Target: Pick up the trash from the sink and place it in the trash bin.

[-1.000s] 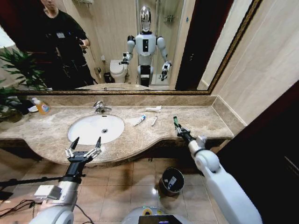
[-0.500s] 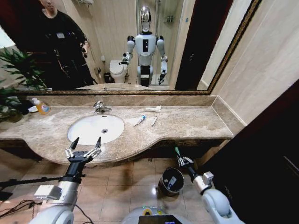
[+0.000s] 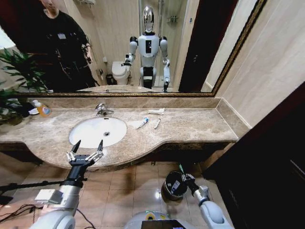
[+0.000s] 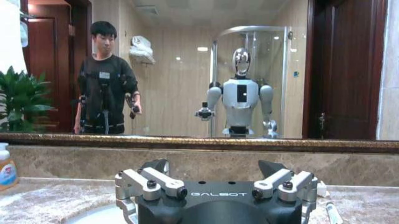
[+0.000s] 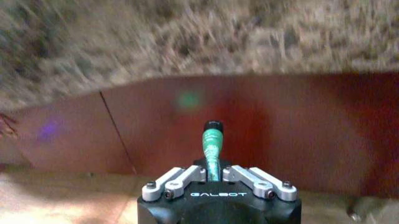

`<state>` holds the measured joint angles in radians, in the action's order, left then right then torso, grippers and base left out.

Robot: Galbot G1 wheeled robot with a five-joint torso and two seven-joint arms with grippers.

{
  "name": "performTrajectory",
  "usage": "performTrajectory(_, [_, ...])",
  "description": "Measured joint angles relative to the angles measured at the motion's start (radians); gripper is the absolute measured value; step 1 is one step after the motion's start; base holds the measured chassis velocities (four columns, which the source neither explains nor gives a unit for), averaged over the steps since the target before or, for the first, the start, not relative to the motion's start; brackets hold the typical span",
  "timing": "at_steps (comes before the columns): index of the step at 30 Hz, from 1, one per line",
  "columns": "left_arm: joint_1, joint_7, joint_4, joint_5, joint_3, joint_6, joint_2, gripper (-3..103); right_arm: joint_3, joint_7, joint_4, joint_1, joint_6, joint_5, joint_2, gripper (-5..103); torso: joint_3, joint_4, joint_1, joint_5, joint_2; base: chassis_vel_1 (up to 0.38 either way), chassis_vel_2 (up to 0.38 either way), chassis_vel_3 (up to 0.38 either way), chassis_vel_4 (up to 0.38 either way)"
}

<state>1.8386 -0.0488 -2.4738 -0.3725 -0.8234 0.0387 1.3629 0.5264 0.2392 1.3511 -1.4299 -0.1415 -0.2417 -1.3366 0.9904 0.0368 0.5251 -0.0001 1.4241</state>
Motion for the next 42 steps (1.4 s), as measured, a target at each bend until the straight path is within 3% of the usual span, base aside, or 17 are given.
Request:
performTrajectory(11, [0.000, 0.000, 0.000, 0.000, 0.000, 0.000, 0.000, 100, -0.007, -0.010, -0.249, 0.106, -0.076, 0.026, -0.013, 5, 0.000, 0.0000, 0.000, 0.0001, 0.000, 0.000, 0.000, 0.000, 0.000])
performTrajectory(12, [0.000, 0.000, 0.000, 0.000, 0.000, 0.000, 0.000, 100, -0.007, -0.009, -0.259, 0.107, -0.082, 0.028, -0.015, 10, 0.000, 0.0000, 0.000, 0.0001, 0.000, 0.000, 0.000, 0.000, 0.000])
performTrajectory(14, [0.000, 0.000, 0.000, 0.000, 0.000, 0.000, 0.000, 100, -0.008, -0.008, -0.272, 0.109, -0.090, 0.033, -0.016, 10, 0.000, 0.0000, 0.000, 0.0001, 0.000, 0.000, 0.000, 0.000, 0.000])
performTrajectory(30, [0.000, 0.000, 0.000, 0.000, 0.000, 0.000, 0.000, 100, -0.011, -0.025, -0.287, 0.109, -0.123, 0.047, -0.023, 75, 0.000, 0.0000, 0.000, 0.0000, 0.000, 0.000, 0.000, 0.000, 0.000])
performTrajectory(32, [0.000, 0.000, 0.000, 0.000, 0.000, 0.000, 0.000, 100, -0.011, -0.025, -0.287, 0.109, -0.123, 0.047, -0.023, 75, 0.000, 0.0000, 0.000, 0.0001, 0.000, 0.000, 0.000, 0.000, 0.000])
performTrajectory(36, [0.000, 0.000, 0.000, 0.000, 0.000, 0.000, 0.000, 100, -0.012, -0.025, -0.283, 0.105, -0.124, 0.046, -0.025, 95, 0.000, 0.0000, 0.000, 0.0001, 0.000, 0.000, 0.000, 0.000, 0.000])
performTrajectory(42, [0.000, 0.000, 0.000, 0.000, 0.000, 0.000, 0.000, 100, -0.012, -0.025, -0.280, 0.101, -0.124, 0.045, -0.026, 100, 0.000, 0.0000, 0.000, 0.0001, 0.000, 0.000, 0.000, 0.000, 0.000])
